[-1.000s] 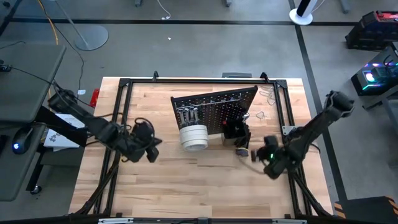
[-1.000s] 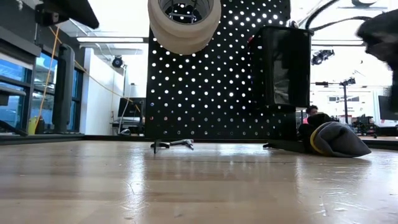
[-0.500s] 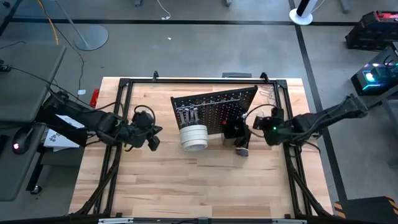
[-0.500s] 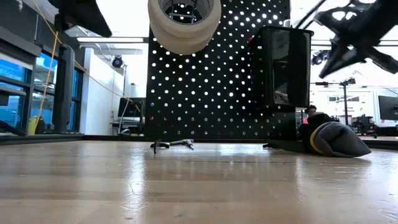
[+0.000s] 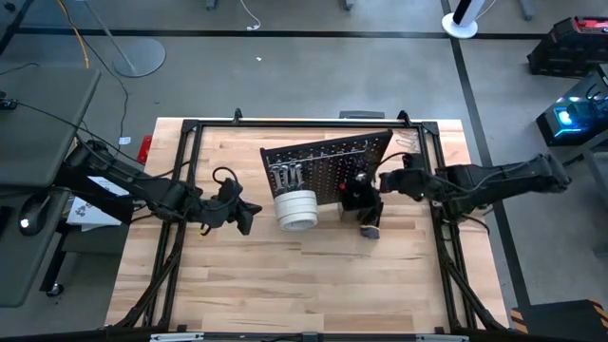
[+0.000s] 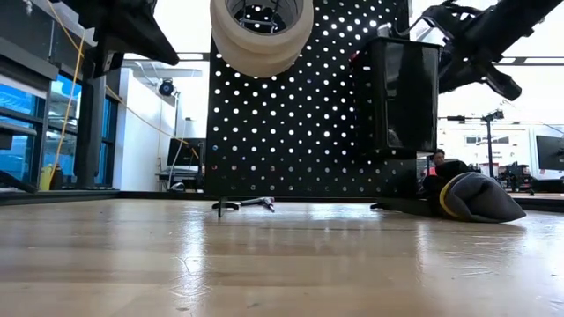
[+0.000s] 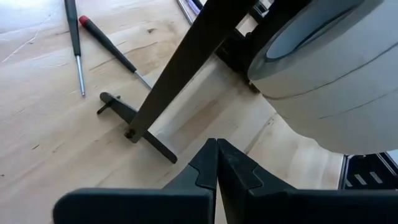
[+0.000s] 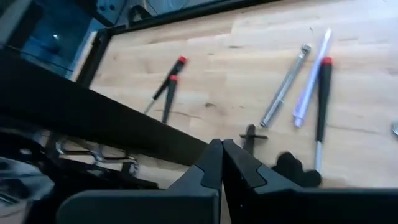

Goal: Hang tools onto peg board
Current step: Hang the screw tool onto the pegboard

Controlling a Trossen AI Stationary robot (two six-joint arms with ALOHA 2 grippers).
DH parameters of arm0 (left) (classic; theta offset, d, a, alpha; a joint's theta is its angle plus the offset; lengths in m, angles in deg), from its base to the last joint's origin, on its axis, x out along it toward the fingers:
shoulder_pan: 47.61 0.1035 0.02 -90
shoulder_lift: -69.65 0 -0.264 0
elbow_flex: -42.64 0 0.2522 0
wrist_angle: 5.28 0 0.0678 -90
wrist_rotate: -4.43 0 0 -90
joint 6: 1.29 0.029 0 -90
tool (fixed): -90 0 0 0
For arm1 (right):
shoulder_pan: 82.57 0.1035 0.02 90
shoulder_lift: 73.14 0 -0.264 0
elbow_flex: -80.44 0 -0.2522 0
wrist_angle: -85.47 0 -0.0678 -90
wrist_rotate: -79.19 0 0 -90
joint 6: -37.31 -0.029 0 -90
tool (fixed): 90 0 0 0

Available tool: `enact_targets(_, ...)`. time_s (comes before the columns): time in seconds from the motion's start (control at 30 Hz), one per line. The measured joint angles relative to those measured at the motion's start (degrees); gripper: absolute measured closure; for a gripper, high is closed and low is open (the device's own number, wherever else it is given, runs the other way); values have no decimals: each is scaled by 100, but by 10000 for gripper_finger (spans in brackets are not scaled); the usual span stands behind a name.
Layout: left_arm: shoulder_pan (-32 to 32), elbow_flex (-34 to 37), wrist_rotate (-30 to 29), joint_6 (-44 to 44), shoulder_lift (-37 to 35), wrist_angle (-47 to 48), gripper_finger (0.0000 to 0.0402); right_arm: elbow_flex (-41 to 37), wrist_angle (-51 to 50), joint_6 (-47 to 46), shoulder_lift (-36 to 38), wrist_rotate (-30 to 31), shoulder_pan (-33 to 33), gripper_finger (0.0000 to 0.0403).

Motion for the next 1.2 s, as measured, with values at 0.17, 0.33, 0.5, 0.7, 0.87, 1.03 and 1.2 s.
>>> enact_targets(0.17,0,0,-25,-60,-2,222,401,0,347,404,-165,-237,-308,403)
enact_targets(0.33,-8,0,-21,-284,-2,666,401,0,512,500,-338,-420,-434,403)
enact_targets(0.5,-11,0,7,-304,-1,929,401,0,672,573,-524,-284,-444,403)
enact_targets(0.7,-11,0,28,-271,-2,949,401,0,706,582,-688,-50,-444,403)
enact_targets(0.87,-11,0,35,-233,-2,947,401,0,810,664,-834,111,-444,403)
enact_targets(1.03,-11,0,37,-188,-1,948,401,0,1122,1001,-1012,274,-444,403)
enact_targets(1.2,-15,0,133,-169,-1,949,401,0,1349,992,-1122,189,-448,403)
